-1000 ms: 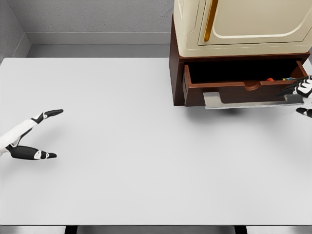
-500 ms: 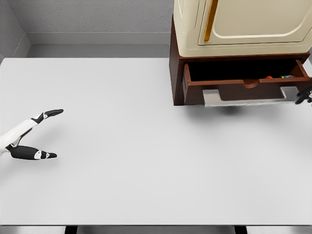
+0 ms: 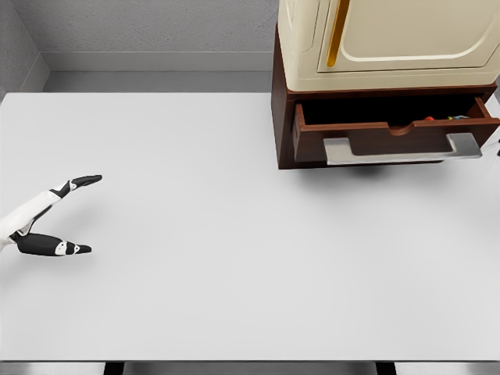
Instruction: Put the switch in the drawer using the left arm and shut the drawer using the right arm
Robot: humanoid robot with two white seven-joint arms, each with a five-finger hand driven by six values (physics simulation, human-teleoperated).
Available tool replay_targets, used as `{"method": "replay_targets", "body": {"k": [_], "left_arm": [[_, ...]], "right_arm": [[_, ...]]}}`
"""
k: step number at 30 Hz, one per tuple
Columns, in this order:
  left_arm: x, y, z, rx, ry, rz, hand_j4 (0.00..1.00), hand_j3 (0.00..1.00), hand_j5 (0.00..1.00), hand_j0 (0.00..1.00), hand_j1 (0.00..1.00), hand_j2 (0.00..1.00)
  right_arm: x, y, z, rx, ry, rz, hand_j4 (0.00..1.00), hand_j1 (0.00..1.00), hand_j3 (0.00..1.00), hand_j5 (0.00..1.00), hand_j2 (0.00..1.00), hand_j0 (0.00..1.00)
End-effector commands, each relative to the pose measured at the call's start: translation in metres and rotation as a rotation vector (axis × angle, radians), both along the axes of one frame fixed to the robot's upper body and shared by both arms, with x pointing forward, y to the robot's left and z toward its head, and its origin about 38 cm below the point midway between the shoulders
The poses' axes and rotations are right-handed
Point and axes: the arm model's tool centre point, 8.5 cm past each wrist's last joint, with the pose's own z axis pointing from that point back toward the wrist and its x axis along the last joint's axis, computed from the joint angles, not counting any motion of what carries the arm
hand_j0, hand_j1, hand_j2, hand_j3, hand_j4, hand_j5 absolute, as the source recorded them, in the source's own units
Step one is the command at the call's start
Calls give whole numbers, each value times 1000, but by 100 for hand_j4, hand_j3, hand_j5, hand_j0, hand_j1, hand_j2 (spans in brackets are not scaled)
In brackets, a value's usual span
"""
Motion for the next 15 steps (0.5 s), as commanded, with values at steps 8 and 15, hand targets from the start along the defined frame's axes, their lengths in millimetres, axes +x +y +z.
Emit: {"method": "replay_targets", "body": {"k": [8, 15], "left_arm": [[0, 1, 1, -6, 0, 2, 100, 100, 100, 100, 100, 100], [0, 0, 1, -7, 0, 2, 100, 100, 100, 100, 100, 100]], "right_arm": [[-11, 27, -22, -64, 62, 101, 44, 44, 44, 44, 44, 44], [-22, 53, -33, -87, 78, 187, 44, 44, 44, 44, 44, 44]]}}
